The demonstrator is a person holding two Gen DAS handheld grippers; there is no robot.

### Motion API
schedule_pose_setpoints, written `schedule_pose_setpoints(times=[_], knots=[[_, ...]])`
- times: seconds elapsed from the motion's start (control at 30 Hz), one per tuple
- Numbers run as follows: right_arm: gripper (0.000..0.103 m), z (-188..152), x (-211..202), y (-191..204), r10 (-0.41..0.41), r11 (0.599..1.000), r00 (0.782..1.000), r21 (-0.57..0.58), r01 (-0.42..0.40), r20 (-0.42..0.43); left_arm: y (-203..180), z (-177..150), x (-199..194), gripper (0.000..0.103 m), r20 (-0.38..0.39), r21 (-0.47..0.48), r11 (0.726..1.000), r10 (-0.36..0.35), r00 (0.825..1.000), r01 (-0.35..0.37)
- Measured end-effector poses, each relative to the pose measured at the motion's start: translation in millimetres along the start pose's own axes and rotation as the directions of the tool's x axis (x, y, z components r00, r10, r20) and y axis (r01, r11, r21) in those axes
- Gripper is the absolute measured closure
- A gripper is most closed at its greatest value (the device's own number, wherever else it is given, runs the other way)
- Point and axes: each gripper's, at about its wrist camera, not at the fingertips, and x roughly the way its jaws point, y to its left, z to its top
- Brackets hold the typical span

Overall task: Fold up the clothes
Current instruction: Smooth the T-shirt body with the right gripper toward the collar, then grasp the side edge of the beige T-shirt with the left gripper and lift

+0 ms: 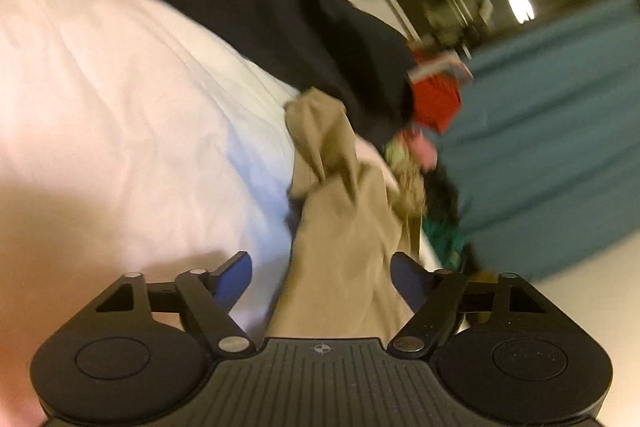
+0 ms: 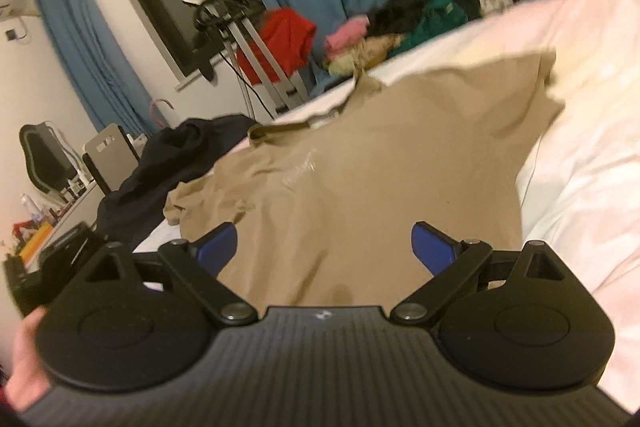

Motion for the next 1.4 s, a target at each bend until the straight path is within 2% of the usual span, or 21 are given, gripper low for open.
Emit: schedule_pose_setpoints(times=[0.03, 0.1, 0.17, 0.27, 0.33, 0.4, 0.5, 0.6, 0.77, 0.93, 1.0, 1.1, 1.17, 1.2, 1.27, 1.33, 1.37, 1.4], knots=[[0.008, -0.5, 5.9, -3.3, 0.001, 1.0, 1.0, 0.013, -0.001, -0.011, 1.7, 3.9, 12.3, 0.031, 0.016, -0.019, 1.0, 0.004, 1.0, -0.004], [0.008, -0.8, 17.6, -9.7, 0.0, 1.0, 1.0, 0.029, 0.0, -0.029, 2.6, 9.9, 35.8, 0.044, 0.034, -0.015, 0.999, 0.029, 0.999, -0.028], [0.008, -1.0, 29.3, -16.1, 0.0, 0.999, 0.999, 0.045, 0.002, -0.046, 4.2, 13.3, 59.8, 0.052, 0.047, -0.035, 0.997, 0.064, 0.997, -0.062], [0.008, -0.8, 49.5, -27.8, -0.017, 0.995, 0.996, 0.092, 0.025, -0.093, 2.8, 16.0, 83.0, 0.052, 0.064, -0.04, 0.996, 0.082, 0.995, -0.079], [0.008, -1.2, 61.2, -35.8, 0.005, 0.989, 0.993, 0.147, 0.013, -0.118, 0.9, 18.0, 95.2, 0.059, 0.074, -0.041, 0.995, 0.094, 0.993, -0.091], [0.008, 2.7, 71.5, -40.8, -0.004, 0.988, 0.992, 0.153, 0.024, -0.129, 0.5, 20.6, 107.1, 0.082, 0.078, -0.057, 0.992, 0.117, 0.99, -0.112], [0.008, 10.3, 82.3, -48.7, -0.033, 0.986, 0.992, 0.158, 0.053, -0.125, 7.3, 27.0, 123.8, 0.087, 0.034, -0.129, 0.987, 0.096, 0.995, -0.091], [0.008, 13.1, 85.2, -55.7, -0.043, 0.98, 0.992, 0.191, 0.064, -0.115, 8.6, 33.6, 125.3, 0.097, 0.018, -0.16, 0.984, 0.088, 0.996, -0.084], [0.008, 13.2, 83.2, -54.2, -0.036, 0.981, 0.992, 0.184, 0.059, -0.123, 5.0, 53.9, 91.7, 0.101, 0.044, -0.149, 0.988, 0.043, 0.998, -0.036], [0.008, 24.9, 76.0, -56.8, -0.059, 0.982, 0.995, 0.176, 0.072, -0.081, -5.4, 93.7, 39.3, 0.101, 0.105, -0.046, 0.997, 0.069, 0.992, -0.065], [0.008, 26.7, 74.6, -57.7, -0.064, 0.981, 0.995, 0.179, 0.077, -0.077, -5.9, 105.8, 30.8, 0.101, 0.125, -0.004, 0.99, 0.137, 0.983, -0.138], [0.008, 25.9, 70.9, -57.6, -0.061, 0.981, 0.995, 0.181, 0.074, -0.077, 1.9, 111.5, 23.2, 0.103, 0.152, 0.001, 0.972, 0.232, 0.961, -0.235], [0.008, 24.6, 68.1, -57.1, -0.055, 0.981, 0.995, 0.182, 0.069, -0.078, 8.8, 112.6, 21.1, 0.103, 0.199, 0.016, 0.954, 0.29, 0.936, -0.299], [0.008, 24.0, 67.0, -56.6, -0.052, 0.981, 0.995, 0.182, 0.066, -0.079, 14.8, 114.2, 19.8, 0.103, 0.195, -0.003, 0.952, 0.299, 0.934, -0.305], [0.008, 22.8, 67.4, -54.1, -0.045, 0.983, 0.995, 0.174, 0.06, -0.084, 28.8, 112.8, 20.7, 0.102, 0.159, -0.06, 0.967, 0.256, 0.954, -0.249], [0.008, 21.4, 70.7, -51.3, -0.038, 0.984, 0.995, 0.169, 0.053, -0.093, 39.3, 108.1, 26.2, 0.093, 0.102, -0.113, 0.978, 0.186, 0.977, -0.175], [0.008, 20.6, 72.6, -51.0, -0.036, 0.984, 0.994, 0.17, 0.052, -0.1, 41.4, 104.1, 30.4, 0.079, 0.069, -0.136, 0.98, 0.159, 0.985, -0.148], [0.008, 19.9, 74.5, -50.8, -0.033, 0.984, 0.994, 0.171, 0.051, -0.106, 41.3, 99.2, 34.5, 0.057, 0.04, -0.152, 0.981, 0.131, 0.991, -0.124]])
